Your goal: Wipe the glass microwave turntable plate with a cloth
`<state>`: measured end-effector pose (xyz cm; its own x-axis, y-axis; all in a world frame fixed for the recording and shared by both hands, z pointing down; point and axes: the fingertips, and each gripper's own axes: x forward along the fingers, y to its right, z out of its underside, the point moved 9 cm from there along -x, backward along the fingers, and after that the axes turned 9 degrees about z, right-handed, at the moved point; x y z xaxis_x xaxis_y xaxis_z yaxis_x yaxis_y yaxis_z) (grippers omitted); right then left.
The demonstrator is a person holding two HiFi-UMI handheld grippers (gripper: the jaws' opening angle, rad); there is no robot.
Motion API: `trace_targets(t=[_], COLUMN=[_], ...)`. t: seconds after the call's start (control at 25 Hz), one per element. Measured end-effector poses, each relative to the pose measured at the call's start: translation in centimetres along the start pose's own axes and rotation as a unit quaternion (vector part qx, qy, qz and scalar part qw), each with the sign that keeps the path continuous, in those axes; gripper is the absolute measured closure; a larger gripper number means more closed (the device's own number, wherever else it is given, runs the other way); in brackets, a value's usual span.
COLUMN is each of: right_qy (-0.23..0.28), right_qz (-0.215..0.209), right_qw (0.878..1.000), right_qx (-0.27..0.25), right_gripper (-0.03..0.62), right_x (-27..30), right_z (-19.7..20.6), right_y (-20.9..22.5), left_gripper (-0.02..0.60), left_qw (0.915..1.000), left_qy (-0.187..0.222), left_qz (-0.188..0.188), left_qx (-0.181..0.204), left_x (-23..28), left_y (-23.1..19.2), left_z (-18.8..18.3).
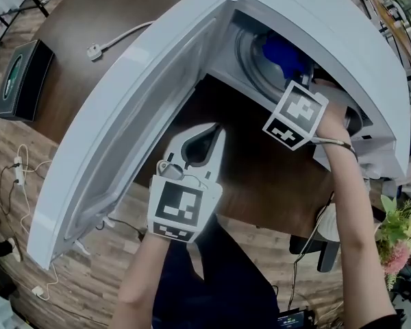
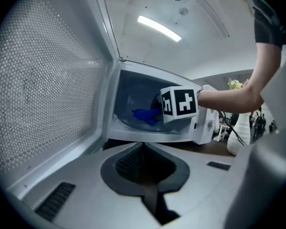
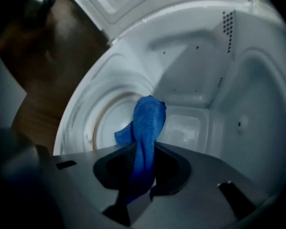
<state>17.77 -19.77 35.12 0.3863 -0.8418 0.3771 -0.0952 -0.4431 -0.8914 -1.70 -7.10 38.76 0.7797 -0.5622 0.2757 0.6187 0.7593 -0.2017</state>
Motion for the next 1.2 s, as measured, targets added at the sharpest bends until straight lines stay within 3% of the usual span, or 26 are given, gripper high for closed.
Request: trace_targets(t=[0.24, 0.48, 0.8, 1.2], right_qy=[0.087, 0.139, 0.117, 0.053], right_qz=[0.014, 0.022, 0.027, -0.004], right_qw=[0.993, 0.986, 0.993, 0.996], right_qx=[0.08, 0.09, -0.015, -0.071], right_gripper=[0.519, 0.519, 0.522, 0.522], right_x=[-3.9, -6.5, -5.3, -3.6], right_z=[-2.0, -3.4, -4.0, -1.0], right_y=[-0.4, -1.8, -3.8, -4.3], left_gripper=[0.568, 0.568, 0.568, 0.568], left_qw=[0.9999, 0.9999, 0.9999, 1.0], left_qy=[-0.004, -0.007, -0.009, -0.009], left_qz=[-0.008, -0.012, -0.011, 0.001], left_qx=[-0.007, -0.005, -0.004, -0.004], left_x=[-0.3, -0.2, 0.1, 0.9], left_y=[-0.2, -0.5, -0.4, 0.2], left_z=[0.4, 0.4, 0.5, 0.6])
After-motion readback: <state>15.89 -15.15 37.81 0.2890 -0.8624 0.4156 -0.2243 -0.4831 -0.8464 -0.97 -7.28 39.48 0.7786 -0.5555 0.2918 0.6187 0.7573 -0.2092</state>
